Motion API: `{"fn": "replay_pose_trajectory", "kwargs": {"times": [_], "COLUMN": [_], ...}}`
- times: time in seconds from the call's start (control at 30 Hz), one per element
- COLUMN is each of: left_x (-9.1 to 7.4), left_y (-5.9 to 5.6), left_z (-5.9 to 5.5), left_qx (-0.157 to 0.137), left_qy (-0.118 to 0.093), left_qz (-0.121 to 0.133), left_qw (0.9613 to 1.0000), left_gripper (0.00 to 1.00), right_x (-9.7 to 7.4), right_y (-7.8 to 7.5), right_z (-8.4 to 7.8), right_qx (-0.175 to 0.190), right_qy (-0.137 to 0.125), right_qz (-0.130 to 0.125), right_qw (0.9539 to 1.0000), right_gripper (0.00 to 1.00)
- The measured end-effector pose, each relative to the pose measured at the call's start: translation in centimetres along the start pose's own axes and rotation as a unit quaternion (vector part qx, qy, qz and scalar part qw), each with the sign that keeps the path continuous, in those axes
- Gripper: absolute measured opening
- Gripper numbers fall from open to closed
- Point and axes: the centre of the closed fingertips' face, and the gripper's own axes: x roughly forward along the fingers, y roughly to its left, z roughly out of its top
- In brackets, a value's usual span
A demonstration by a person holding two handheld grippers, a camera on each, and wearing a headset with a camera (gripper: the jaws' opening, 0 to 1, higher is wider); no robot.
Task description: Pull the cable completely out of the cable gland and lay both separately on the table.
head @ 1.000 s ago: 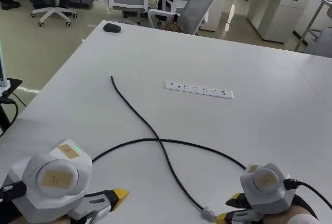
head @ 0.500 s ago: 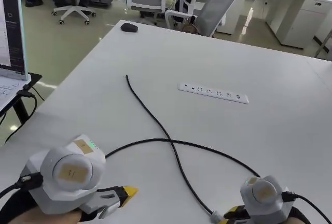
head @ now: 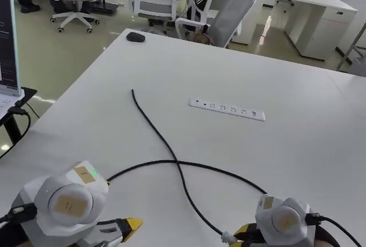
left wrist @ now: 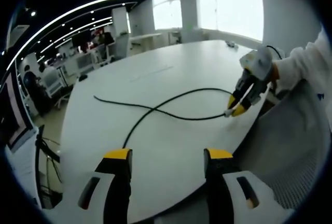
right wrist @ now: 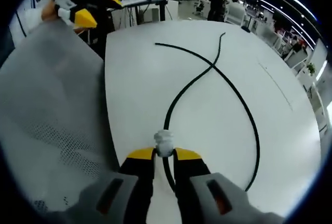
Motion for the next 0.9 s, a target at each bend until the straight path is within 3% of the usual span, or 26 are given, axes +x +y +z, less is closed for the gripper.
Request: {"fn": "replay_pose_trajectory", "kwargs": {"times": [0.1, 0.23, 0.37, 0.43, 0.53, 0.63, 0.77, 0.83, 0.87, 0.9], "left_x": [0.1, 0.0, -0.6, -0.9, -1.3, -1.6, -1.6, -2.0, -2.4, -2.5], "left_y": [-0.6, -1.6, -3.2, -4.4, -6.6, -8.0, -8.5, -9.1, -9.7, -10.0], "left_z": [0.1, 0.7, 2.7, 3.9, 6.5, 8.4, 9.3, 10.1, 10.5, 10.7], "left_qx": [0.007, 0.014, 0.028, 0.036, 0.050, 0.034, 0.068, 0.057, 0.047, 0.040], "left_qy": [0.001, -0.014, -0.056, -0.075, -0.109, -0.135, -0.133, -0.143, -0.145, -0.146], "left_qz": [-0.015, -0.043, -0.091, -0.123, -0.175, -0.221, -0.248, -0.274, -0.297, -0.310], "left_qw": [0.9999, 0.9989, 0.9939, 0.9889, 0.9772, 0.9652, 0.9572, 0.9493, 0.9425, 0.9387], "left_gripper": [0.55, 0.53, 0.50, 0.50, 0.47, 0.44, 0.40, 0.40, 0.39, 0.39], "right_x": [-1.1, -2.6, -4.2, -5.1, -6.3, -7.3, -8.7, -9.4, -9.7, -10.0], "right_y": [0.6, 1.5, 2.6, 3.2, 3.9, 4.6, 5.2, 5.6, 5.7, 5.8], "right_z": [1.7, 4.3, 6.9, 8.3, 10.0, 11.5, 12.8, 13.4, 13.6, 13.8], "right_qx": [-0.028, -0.057, -0.097, -0.118, -0.144, -0.171, -0.189, -0.191, -0.196, -0.202], "right_qy": [-0.014, -0.045, -0.066, -0.082, -0.101, -0.118, -0.138, -0.151, -0.156, -0.161], "right_qz": [0.001, 0.006, 0.012, 0.013, 0.014, 0.011, 0.010, 0.012, 0.011, 0.008], "right_qw": [0.9995, 0.9974, 0.9930, 0.9896, 0.9844, 0.9782, 0.9720, 0.9698, 0.9679, 0.9661], "right_gripper": [0.12, 0.12, 0.12, 0.12, 0.11, 0.11, 0.11, 0.11, 0.11, 0.11]}}
